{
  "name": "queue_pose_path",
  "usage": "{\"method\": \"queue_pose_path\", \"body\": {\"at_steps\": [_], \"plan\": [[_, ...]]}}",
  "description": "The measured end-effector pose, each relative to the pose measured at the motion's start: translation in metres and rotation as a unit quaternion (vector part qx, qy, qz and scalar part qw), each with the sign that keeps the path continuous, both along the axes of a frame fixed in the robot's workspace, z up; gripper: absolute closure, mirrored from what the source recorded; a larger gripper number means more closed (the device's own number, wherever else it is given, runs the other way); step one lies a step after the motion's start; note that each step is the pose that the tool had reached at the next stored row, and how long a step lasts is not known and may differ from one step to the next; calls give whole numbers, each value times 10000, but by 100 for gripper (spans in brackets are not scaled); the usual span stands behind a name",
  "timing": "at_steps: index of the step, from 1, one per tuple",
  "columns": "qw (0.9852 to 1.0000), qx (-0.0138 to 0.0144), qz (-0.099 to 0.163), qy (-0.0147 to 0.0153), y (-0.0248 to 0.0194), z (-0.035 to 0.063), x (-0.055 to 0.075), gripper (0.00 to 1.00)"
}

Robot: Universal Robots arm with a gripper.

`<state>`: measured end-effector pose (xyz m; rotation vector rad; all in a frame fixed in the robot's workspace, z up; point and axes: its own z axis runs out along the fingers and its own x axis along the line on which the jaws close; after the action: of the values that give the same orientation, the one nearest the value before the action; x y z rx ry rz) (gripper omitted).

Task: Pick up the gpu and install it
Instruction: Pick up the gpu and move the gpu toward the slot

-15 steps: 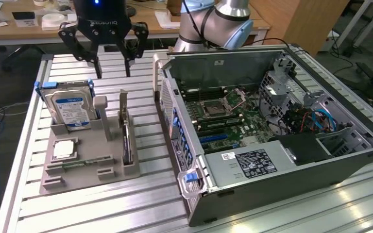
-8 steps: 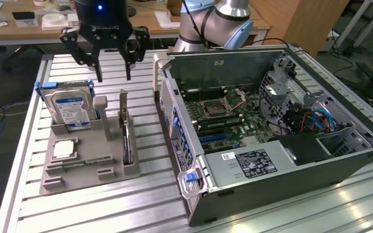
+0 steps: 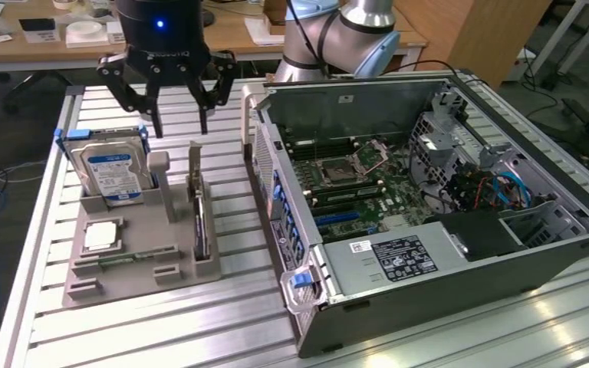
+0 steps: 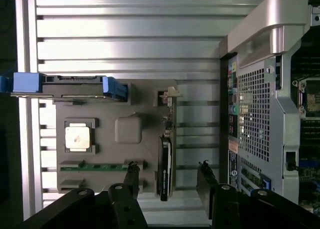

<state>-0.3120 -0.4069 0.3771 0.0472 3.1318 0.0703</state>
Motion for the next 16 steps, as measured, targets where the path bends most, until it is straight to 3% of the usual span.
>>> {"method": "queue_pose_path", "body": {"at_steps": [6, 16], "plan": [[10000, 0, 29, 0, -42, -81, 1, 41], [10000, 7, 48, 0, -44, -198, 1, 41]]}}
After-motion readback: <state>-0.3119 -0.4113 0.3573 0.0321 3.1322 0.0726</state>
